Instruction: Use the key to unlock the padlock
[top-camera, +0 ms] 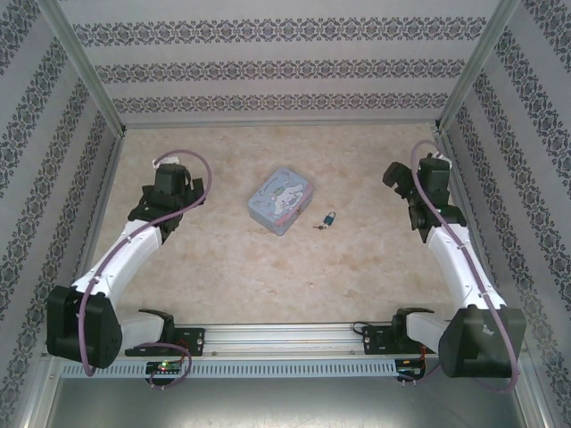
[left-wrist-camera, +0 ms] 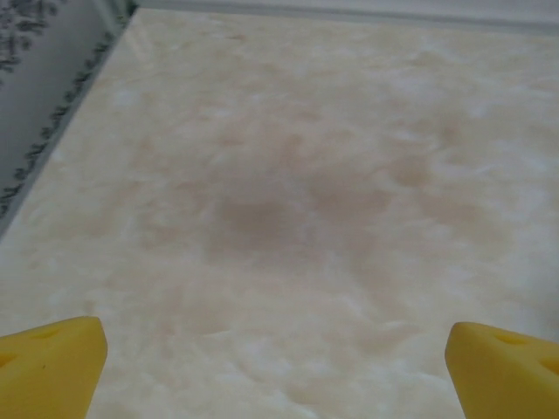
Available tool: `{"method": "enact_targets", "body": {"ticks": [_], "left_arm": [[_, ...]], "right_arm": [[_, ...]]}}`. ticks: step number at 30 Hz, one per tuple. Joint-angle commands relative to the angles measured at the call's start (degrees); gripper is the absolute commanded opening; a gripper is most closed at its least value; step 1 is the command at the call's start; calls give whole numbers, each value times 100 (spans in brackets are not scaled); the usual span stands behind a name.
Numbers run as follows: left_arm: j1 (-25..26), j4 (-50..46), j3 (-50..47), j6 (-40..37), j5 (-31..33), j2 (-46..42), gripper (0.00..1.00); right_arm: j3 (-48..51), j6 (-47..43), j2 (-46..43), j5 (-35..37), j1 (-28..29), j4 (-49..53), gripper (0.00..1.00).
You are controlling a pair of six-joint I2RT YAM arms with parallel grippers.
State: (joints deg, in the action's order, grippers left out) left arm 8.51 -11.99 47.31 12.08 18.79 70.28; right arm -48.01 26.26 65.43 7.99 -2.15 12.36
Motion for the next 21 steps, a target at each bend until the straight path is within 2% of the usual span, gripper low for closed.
{"method": "enact_targets", "body": {"ticks": [1,6,10,14,16,18,19,20,21], "left_arm": [[-314,1357,-429,-495,399,-42,100],[-594,2709,-1219,-788,40,81,100],[-647,3229,-1489,-934,-367,560,100],[-635,5060,-2225,-1065,-919,1173,100],[-649,5562,-2346,-1171,-1288,1445,100],[-649,6461,-2519,-1272,-1491,1984,99],[-708,6391,-2473,-1238,-1593,2027,99],[-799,5758,-2315,-1172,-1760,1866,99],[-878,6135,-2398,-1128,-1913,1984,99]], "right_arm": [[426,-1077,111,879,-14,-784,98],[1408,-1371,338,736,-9,-2508,98],[1960,-1469,778,516,-2,-3823,98],[2568,-1945,1421,-42,57,-5630,98],[2773,-2303,1781,-406,242,-6323,98],[2937,-2618,2336,-618,434,-7298,98],[2871,-2630,2213,-672,420,-6806,98],[2545,-2564,2017,-772,338,-6066,98],[2545,-2409,2136,-997,185,-6302,98]]}}
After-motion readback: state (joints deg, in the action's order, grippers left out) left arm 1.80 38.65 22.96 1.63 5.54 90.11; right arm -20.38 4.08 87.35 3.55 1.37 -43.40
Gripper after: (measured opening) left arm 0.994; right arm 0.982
